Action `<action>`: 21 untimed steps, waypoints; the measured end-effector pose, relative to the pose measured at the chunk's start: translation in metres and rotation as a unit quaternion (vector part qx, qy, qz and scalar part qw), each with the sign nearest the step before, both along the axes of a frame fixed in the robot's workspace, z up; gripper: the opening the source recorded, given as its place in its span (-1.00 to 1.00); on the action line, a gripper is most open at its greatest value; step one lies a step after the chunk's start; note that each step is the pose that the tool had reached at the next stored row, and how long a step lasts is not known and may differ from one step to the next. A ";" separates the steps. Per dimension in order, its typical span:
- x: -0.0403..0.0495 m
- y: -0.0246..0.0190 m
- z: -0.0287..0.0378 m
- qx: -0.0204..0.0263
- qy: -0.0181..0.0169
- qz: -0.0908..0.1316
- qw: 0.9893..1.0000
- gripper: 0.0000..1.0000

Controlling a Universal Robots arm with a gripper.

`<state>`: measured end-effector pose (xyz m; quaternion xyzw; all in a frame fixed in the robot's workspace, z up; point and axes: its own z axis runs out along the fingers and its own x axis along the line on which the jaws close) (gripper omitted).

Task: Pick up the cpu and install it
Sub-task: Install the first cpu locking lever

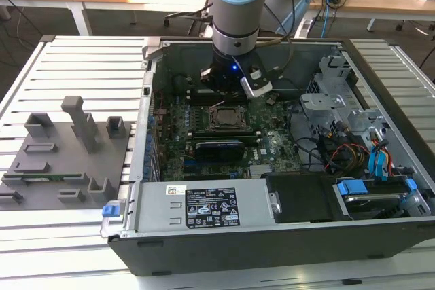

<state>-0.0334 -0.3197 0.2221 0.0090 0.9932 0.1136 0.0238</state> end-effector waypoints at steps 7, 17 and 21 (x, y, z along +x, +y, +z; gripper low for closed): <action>-0.0049 0.0040 -0.0026 0.000 -0.002 0.000 1.000 -0.79; -0.0131 0.0048 -0.0137 0.000 -0.031 0.000 1.000 -0.79; -0.0144 0.0125 -0.0203 -0.002 -0.040 -0.065 0.997 -0.79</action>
